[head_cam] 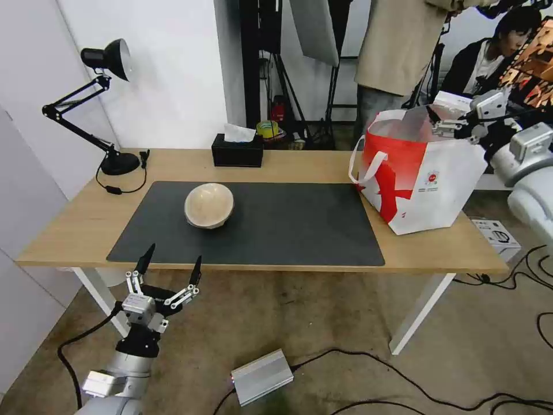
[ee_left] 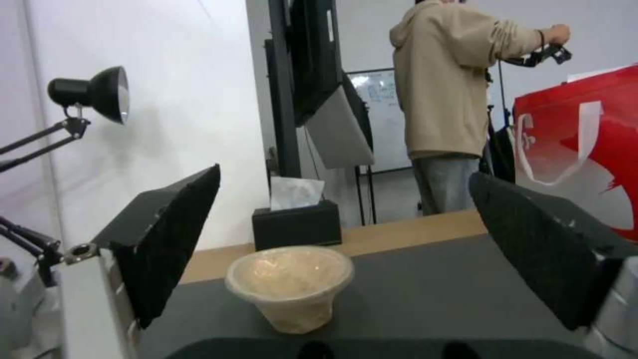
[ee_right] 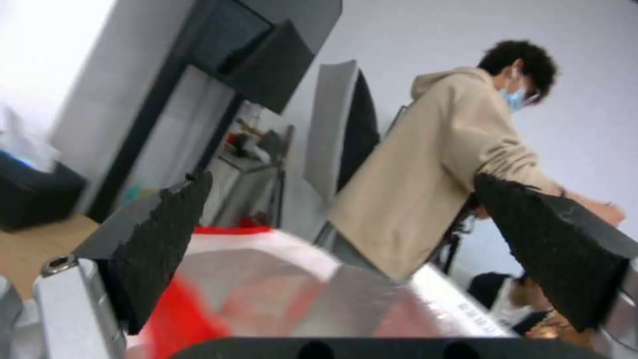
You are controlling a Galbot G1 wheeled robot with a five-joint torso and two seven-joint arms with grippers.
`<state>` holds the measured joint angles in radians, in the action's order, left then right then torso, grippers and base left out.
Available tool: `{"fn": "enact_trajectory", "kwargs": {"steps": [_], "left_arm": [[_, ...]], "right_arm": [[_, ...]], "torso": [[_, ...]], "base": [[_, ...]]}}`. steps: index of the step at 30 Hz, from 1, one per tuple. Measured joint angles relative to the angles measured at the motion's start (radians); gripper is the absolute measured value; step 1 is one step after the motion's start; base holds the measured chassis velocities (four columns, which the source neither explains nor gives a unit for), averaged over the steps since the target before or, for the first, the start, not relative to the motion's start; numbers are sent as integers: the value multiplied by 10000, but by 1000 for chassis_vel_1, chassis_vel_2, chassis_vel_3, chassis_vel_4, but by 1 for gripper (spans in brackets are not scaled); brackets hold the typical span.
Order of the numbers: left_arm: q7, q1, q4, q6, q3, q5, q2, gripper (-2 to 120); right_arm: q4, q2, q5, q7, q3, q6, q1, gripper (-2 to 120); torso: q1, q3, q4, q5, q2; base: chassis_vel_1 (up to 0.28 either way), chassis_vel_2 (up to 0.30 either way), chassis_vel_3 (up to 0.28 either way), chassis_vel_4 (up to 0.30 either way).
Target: Pick up the trash from the table and place it into the takeout bag.
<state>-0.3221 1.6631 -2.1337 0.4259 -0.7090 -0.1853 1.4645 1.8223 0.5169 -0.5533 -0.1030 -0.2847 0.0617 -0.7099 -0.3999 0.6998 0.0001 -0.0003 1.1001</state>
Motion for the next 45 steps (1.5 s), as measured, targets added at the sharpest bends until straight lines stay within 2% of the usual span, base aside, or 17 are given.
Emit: {"fn": "enact_trajectory", "kwargs": {"steps": [3, 8, 11, 21, 29, 36, 45], "left_arm": [[2, 6, -26, 0, -20, -1, -7, 100], [6, 25, -80, -8, -64, -42, -73, 100], [9, 19, -82, -12, -59, -55, -84, 100], [13, -33, -76, -23, 24, -58, -87, 100], [17, -42, -77, -30, 22, -52, 17, 100], [19, -22, -145, -57, 36, -3, 75, 100], [27, -17, -141, -77, 155, 32, 135, 100]], "right_arm": [[369, 186, -37, -209, -325, -45, -634, 100], [1165, 961, 147, -450, -1232, -363, -1998, 100], [1340, 1299, 372, -450, -1421, -559, -2363, 100], [1918, 2274, 1011, -656, -1607, -694, -3154, 100], [2401, 3207, 1812, -608, -2010, -908, -4401, 100], [2924, 4458, 2718, -542, -2148, -1045, -5538, 100], [3316, 5609, 3602, -252, -2442, -1531, -6733, 100]], "torso": [[-1, 0, 0, 3, -1], [0, 0, -1, -1, 0], [0, 1, -1, 2, -1], [0, 2, 0, 1, -1], [0, 1, -1, 2, -1], [0, 1, -1, 1, -1], [0, 1, -2, 2, -1]], "base": [[0, 0, 0, 0], [0, 0, 0, 0], [0, 0, 0, 0], [0, 0, 0, 0], [0, 0, 0, 0], [0, 0, 0, 0], [0, 0, 0, 0]]}}
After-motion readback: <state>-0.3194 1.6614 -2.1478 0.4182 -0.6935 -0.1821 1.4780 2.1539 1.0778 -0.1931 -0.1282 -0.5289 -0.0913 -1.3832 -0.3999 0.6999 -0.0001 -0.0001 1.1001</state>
